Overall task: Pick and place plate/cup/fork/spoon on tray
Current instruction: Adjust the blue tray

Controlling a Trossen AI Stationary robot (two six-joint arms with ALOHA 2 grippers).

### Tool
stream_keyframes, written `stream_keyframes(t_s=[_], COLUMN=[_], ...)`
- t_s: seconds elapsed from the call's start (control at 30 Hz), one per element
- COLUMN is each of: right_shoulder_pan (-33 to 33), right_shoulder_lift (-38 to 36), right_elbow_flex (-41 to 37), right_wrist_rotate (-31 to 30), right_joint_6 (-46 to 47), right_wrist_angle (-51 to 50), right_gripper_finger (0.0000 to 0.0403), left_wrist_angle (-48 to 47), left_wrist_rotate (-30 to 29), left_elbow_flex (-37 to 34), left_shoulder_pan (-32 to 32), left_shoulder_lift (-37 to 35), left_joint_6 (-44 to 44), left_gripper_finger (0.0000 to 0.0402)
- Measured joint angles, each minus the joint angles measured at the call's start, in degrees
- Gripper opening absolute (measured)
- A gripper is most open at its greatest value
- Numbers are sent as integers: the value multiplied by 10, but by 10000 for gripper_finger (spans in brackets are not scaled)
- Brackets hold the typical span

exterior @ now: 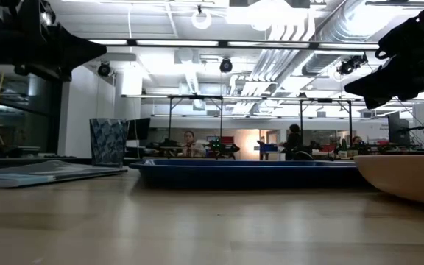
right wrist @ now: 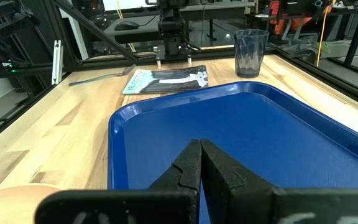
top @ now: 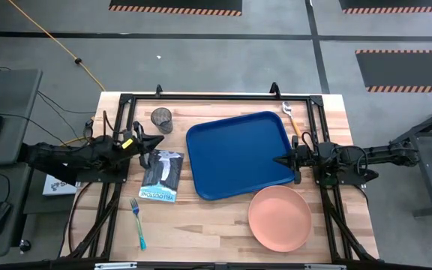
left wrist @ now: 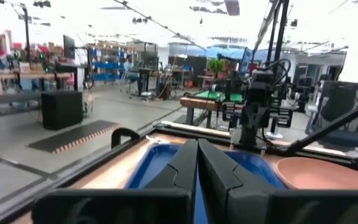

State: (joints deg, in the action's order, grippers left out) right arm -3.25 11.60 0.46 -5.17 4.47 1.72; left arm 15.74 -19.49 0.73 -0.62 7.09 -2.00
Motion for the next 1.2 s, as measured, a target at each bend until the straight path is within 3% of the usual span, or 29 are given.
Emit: stream_keyframes(t_s=[0.17,0.37,0.57,0.67,1.03,1.2], right_shoulder_pan=[0,0,0,0,0,0], right_shoulder_lift=[0,0,0,0,0,0], right_elbow_flex=[0,0,0,0,0,0], right_wrist_rotate=[0,0,0,0,-2,-1], right_joint_6=[0,0,0,0,0,0], right_wrist_angle=[0,0,0,0,0,0], right_gripper_finger=[0,0,0,0,0,0], left_wrist_angle=[-29,-26,45,38,-56,-82], left_wrist_rotate=[14,87,58,48,42,13], left_elbow_flex=[0,0,11,52,251,313], left_shoulder_pan=[0,0,0,0,0,3], left_shoulder_lift=[0,0,41,118,549,696], left_joint_6=[-38,-54,-58,-57,-106,-131], left_gripper_finger=[5,5,5,5,5,5])
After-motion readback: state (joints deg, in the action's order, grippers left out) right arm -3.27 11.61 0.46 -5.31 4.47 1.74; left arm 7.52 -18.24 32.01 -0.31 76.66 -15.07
